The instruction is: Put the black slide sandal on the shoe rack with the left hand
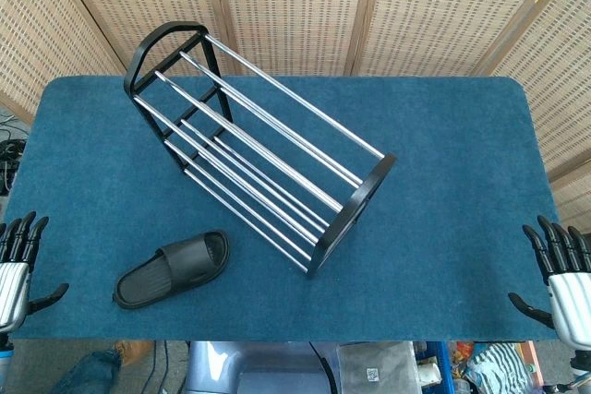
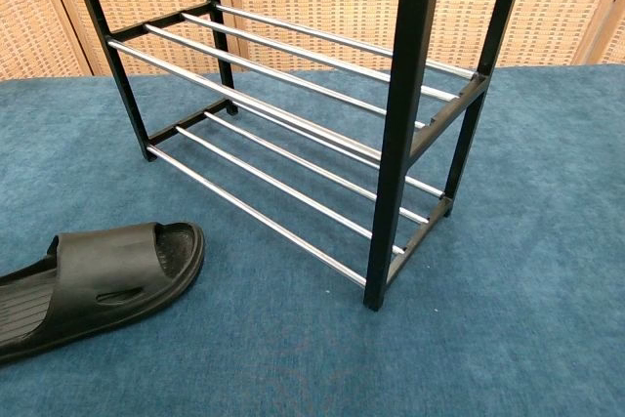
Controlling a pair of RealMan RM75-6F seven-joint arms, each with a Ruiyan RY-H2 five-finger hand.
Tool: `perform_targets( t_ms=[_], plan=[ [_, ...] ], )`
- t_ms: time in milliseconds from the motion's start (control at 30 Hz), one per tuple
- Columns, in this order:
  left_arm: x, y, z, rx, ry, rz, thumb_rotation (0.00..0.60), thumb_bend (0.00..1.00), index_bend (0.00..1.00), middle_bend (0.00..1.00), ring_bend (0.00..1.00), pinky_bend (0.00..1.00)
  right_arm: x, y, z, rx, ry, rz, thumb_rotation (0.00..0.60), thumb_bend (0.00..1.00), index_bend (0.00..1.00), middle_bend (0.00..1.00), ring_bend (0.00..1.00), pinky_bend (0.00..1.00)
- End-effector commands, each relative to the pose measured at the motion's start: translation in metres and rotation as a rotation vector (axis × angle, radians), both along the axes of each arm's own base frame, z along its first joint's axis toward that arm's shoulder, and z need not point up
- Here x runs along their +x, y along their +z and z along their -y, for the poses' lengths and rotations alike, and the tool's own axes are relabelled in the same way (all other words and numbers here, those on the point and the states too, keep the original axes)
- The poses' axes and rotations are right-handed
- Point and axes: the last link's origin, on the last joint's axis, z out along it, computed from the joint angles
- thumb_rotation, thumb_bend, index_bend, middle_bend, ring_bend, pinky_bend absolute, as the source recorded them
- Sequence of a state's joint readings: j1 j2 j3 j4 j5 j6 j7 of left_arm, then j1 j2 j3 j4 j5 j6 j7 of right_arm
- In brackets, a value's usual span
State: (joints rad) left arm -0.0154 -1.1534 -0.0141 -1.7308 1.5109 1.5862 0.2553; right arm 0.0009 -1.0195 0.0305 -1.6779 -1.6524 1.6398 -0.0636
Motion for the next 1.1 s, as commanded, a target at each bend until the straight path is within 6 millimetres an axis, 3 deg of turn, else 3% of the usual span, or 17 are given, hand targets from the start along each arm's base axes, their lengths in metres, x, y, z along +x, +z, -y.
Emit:
perform_targets(
  t_ms=[33,267,500,700,900,1100],
  plan=[
    [0.000,0.000,0.001,-0.004,0.000,0.000,0.600,0.05,0.00,0.00,0.00,0.00,0.000,0.000,-0.001,0.004,-0.003,0.000,0.600,0.00,0.00,0.00,0.00,0.00],
    [0.001,-0.013,0.005,-0.097,-0.011,0.026,0.600,0.05,0.00,0.00,0.00,0.00,0.001,0.002,-0.002,0.006,-0.001,0.010,0.600,0.00,0.00,0.00,0.00,0.00],
    [0.001,-0.064,0.004,-0.280,-0.044,0.146,0.600,0.05,0.00,0.00,0.00,0.00,0.001,0.007,-0.001,-0.002,-0.005,0.028,0.600,0.00,0.00,0.00,0.00,0.00],
    [0.001,-0.111,-0.013,-0.364,0.050,0.242,0.600,0.05,0.00,0.00,0.00,0.00,-0.002,0.009,0.000,0.010,-0.012,0.038,0.600,0.00,0.00,0.00,0.00,0.00],
    [0.001,-0.136,-0.020,-0.375,0.126,0.248,0.600,0.05,0.00,0.00,0.00,0.02,-0.002,0.012,0.000,0.008,-0.014,0.052,0.600,0.00,0.00,0.00,0.00,0.00],
    [0.000,-0.150,-0.025,-0.359,0.177,0.264,0.600,0.06,0.00,0.00,0.00,0.11,-0.003,0.014,-0.001,0.008,-0.015,0.063,0.600,0.00,0.00,0.00,0.00,0.00]
  ],
)
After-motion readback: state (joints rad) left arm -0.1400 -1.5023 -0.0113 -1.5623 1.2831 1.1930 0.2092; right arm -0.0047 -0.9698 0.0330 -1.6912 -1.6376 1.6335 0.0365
